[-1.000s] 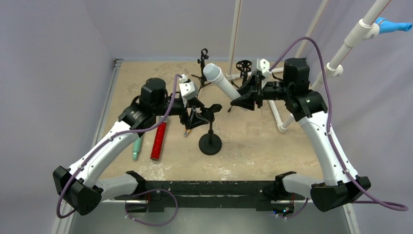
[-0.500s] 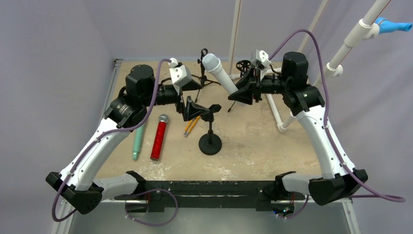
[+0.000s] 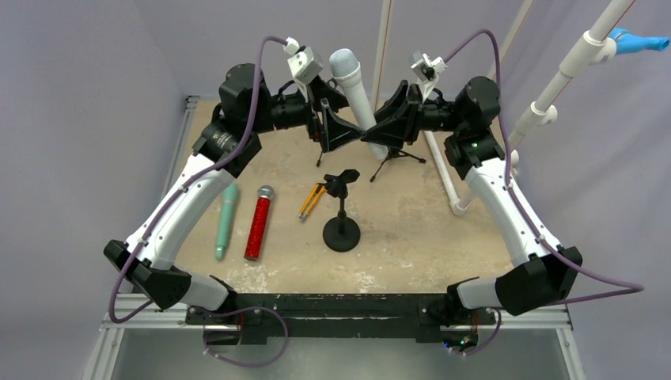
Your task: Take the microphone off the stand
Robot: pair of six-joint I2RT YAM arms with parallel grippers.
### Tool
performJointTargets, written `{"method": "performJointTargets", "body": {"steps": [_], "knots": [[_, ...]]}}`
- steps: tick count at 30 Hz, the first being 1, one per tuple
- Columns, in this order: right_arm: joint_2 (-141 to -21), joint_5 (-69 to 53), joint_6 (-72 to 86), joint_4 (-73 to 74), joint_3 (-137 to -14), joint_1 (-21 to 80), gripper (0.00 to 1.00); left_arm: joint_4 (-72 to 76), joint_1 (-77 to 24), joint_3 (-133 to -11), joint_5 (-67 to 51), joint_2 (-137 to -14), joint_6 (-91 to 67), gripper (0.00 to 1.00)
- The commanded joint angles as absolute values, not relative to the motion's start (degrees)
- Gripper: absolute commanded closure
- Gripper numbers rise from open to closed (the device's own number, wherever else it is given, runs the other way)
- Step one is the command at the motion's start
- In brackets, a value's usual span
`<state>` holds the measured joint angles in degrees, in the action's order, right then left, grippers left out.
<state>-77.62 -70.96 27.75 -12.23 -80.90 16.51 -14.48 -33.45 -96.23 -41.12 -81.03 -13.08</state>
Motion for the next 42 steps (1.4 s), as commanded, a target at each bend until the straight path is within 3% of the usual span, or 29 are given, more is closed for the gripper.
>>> {"method": "performJointTargets", "body": {"steps": [1,13,19,24,25,27,32,33,38,42], "knots": [[-77.72,-72.53,41.12,-29.68,-79.58,17.21,1.00,-7.76,-33.34,-101.27,-44.08,-81.59,-19.13,0.07],[-76.87,-72.08,41.88,-31.11,-76.90,18.36,1.00,-1.10,-33.35,-100.90,-46.02,-84.09,-25.87,0.33],[-76.31,-71.98,41.97,-31.44,-76.09,18.37,1.00,2.55,-33.34,-100.24,-46.68,-84.93,-28.74,0.62],[-76.14,-71.53,42.19,-31.49,-75.80,18.37,1.00,3.01,-33.34,-98.25,-46.51,-84.11,-29.28,0.97],[-75.93,-71.28,42.07,-31.36,-75.66,18.37,1.00,2.80,-33.34,-97.88,-46.43,-83.85,-29.32,1.00],[-75.58,-70.88,41.32,-29.60,-75.53,18.32,0.95,1.98,-33.31,-97.41,-46.42,-83.11,-28.89,1.00],[-74.17,-70.51,34.27,-19.25,-77.90,18.37,0.54,-2.83,-31.06,-98.44,-46.30,-80.33,-26.98,1.00],[-73.89,-70.49,32.68,-17.00,-78.59,18.37,0.50,-2.77,-30.04,-98.44,-46.39,-79.66,-27.52,1.00],[-72.70,-70.37,26.90,-8.58,-81.11,17.77,0.46,-1.37,-22.28,-97.67,-49.12,-75.13,-32.30,1.00],[-71.42,-69.11,22.63,-2.43,-81.54,17.33,0.45,-13.96,-15.96,-99.31,-48.44,-71.54,-25.00,1.00]]}}
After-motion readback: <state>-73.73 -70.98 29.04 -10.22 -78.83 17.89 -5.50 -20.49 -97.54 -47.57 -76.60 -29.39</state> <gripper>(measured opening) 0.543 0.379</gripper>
